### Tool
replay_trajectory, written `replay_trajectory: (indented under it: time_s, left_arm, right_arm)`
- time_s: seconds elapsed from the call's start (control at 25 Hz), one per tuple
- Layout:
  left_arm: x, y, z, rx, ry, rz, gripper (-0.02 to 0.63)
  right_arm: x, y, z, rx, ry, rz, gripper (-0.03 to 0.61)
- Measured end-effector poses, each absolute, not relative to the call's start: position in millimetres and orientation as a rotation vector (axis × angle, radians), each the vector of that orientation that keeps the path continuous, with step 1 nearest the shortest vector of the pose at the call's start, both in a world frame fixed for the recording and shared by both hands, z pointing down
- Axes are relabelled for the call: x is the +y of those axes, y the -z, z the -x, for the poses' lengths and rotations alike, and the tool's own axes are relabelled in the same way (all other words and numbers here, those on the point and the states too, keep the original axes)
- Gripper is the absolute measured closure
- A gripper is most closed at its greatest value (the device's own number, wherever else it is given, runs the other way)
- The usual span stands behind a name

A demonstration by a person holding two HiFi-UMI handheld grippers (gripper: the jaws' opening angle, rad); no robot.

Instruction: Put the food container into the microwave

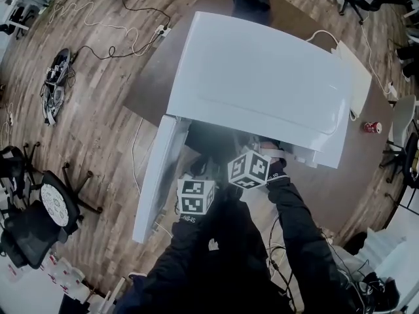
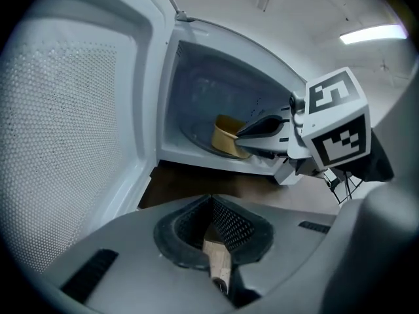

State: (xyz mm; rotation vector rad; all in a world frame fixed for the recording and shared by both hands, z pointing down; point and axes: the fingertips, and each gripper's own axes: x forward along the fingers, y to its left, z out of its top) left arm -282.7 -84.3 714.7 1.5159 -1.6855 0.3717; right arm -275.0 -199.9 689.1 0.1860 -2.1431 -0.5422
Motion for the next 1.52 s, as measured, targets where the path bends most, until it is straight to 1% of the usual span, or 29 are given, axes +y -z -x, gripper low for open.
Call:
replay_trajectory:
  time_s: [0.12, 0.24, 0.32, 0.52, 0.72, 0.96, 1.2, 1.52]
  left_arm:
    - [-82, -714, 282, -1.692, -0.372, -1.506, 0.58]
    - [-80, -711, 282, -1.704, -0.367, -1.499, 0.58]
    - [-79, -708, 280, -1.714, -0.364, -1.498, 0.58]
    - [-74, -692, 272, -1.736, -0.355, -1.517, 0.58]
    - [-66, -661, 256, -1.76, -0.304, -1.544, 0.58]
    - [-60, -605, 236, -1.809, -0.237, -1.615, 0.58]
    - [-66, -536, 210, -1.829, -0.176, -1.755, 0.58]
    - [-72, -436, 177, -1.892, -0.08, -1.926, 0.58]
  right_arm:
    - [-199, -688, 274, -2.161, 0.527, -0.193, 0.54]
    - [-196, -684, 272, -2.187, 0.502, -0.205, 0.497]
    - [-192, -678, 270, -2.208, 0.496, -0.22, 0.485]
    - [-174, -648, 254, -2.275, 0.46, -0.281, 0.482]
    - [-147, -605, 226, -2.37, 0.339, -0.383, 0.519]
    - [-127, -556, 187, -2.441, 0.173, -0.533, 0.554]
    - [-124, -490, 147, -2.512, 0.064, -0.739, 0.555]
    - [-115, -405, 112, -2.634, 0.061, -0.903, 0.555]
